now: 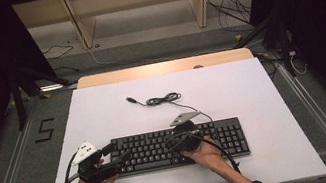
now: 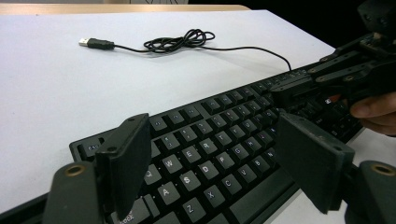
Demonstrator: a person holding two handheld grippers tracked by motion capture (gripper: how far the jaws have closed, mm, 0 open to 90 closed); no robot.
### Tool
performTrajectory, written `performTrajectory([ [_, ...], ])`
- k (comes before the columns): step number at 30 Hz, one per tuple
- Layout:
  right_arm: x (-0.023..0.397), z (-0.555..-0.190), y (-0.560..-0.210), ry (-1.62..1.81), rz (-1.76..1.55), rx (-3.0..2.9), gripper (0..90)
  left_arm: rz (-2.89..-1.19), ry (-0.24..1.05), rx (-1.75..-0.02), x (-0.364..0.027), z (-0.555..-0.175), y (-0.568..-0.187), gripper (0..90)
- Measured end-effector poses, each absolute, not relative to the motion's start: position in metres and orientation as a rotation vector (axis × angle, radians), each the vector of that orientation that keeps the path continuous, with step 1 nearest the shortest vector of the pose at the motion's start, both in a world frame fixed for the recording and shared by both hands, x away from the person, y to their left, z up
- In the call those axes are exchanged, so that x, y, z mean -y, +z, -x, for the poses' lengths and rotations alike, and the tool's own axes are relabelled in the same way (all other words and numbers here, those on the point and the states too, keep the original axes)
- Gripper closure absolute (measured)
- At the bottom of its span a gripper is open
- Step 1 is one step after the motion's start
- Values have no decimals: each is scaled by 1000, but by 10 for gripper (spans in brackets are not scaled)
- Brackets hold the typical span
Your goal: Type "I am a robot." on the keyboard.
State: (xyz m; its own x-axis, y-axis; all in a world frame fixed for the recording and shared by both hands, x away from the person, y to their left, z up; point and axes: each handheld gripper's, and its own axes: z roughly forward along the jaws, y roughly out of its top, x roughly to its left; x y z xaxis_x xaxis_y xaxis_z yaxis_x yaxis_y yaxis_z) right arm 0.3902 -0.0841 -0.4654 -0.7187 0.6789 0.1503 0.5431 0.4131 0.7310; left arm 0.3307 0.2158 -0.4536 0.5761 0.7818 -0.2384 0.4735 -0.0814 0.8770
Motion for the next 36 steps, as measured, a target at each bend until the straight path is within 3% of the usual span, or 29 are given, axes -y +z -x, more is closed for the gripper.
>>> performTrajectory([
  [22, 82, -391, -473, 1149, -1106, -2485, 900, -1727, 354, -1050, -217, -332, -454, 265],
  [28, 91, -386, -461, 1276, -1109, -2438, 791, -1728, 353, -1050, -217, -332, -455, 266],
  [36, 108, -376, -453, 1339, -1119, -2390, 512, -1735, 352, -1051, -216, -332, -455, 267],
])
